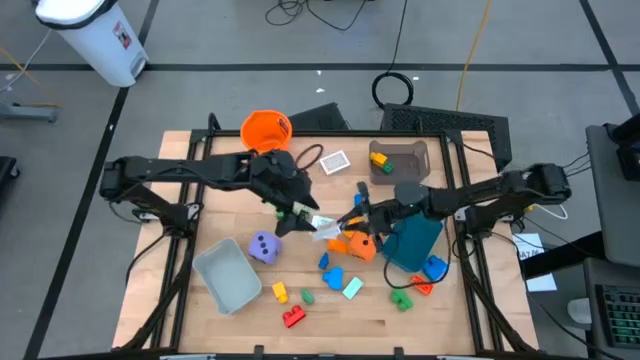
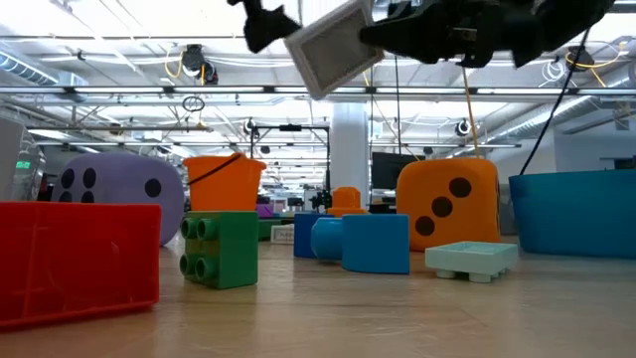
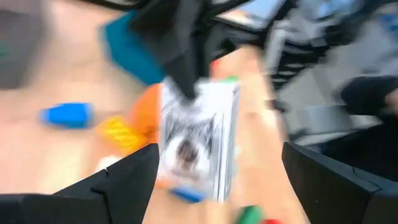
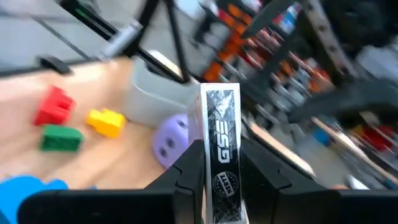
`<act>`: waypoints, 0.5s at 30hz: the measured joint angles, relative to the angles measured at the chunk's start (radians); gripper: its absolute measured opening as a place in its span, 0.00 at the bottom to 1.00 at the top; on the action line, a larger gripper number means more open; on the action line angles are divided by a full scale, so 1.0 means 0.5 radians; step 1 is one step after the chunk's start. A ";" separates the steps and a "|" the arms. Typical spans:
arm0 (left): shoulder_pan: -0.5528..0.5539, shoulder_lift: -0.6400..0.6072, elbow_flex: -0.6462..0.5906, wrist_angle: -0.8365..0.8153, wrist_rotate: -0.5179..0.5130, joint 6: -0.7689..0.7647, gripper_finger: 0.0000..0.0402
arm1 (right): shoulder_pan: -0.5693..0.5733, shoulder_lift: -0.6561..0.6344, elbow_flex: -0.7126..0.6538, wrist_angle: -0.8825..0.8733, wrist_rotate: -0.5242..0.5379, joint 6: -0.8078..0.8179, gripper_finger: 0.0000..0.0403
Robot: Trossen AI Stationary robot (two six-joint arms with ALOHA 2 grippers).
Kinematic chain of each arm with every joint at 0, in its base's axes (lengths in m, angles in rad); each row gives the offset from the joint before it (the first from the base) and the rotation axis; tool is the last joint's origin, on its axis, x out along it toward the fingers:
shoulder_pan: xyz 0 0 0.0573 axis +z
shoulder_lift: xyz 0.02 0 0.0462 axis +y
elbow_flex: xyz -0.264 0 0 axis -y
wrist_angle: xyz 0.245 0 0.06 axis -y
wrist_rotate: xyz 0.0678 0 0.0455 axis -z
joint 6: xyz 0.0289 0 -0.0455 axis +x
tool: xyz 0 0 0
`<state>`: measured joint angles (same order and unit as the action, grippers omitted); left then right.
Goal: Pick & Place Toys
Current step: Put the black deck of cards into the blue bin
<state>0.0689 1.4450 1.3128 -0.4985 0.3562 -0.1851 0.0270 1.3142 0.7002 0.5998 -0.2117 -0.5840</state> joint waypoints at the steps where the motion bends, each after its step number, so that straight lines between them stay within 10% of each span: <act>1: 0.000 -0.031 0.000 -0.067 -0.092 0.018 0.86 | 0.016 -0.050 0.000 -0.056 0.102 -0.001 0.16; 15: 0.002 -0.017 -0.001 -0.628 -1.163 -0.192 0.86 | 0.323 -0.811 0.000 -1.252 1.492 0.444 0.17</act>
<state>0.0696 1.4365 1.3125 -0.8125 -0.2252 -0.2813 0.1887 0.9088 0.7002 -0.0261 0.5345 -0.3619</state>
